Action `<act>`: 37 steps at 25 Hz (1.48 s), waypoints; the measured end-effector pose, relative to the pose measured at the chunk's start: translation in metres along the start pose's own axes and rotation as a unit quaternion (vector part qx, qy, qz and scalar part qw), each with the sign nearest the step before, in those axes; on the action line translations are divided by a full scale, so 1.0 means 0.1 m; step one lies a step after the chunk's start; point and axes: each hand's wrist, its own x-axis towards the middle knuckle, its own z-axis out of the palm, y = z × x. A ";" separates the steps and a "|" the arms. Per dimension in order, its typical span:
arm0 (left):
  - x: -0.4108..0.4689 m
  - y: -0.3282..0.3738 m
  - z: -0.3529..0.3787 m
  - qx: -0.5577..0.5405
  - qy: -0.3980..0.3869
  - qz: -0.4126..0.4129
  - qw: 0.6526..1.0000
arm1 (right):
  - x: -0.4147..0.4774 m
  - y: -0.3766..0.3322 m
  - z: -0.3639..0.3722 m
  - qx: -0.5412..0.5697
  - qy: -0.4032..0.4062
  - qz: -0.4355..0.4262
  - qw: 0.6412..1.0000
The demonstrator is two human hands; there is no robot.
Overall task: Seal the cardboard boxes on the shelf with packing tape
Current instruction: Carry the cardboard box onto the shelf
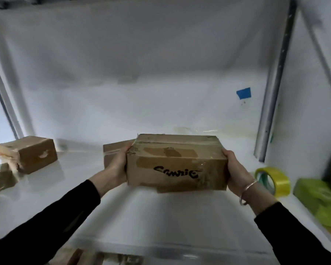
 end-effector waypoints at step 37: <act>0.61 -1.36 -0.63 0.022 -0.021 -0.041 0.999 | 0.27 1.31 0.07 -0.117 0.197 -0.053 0.972</act>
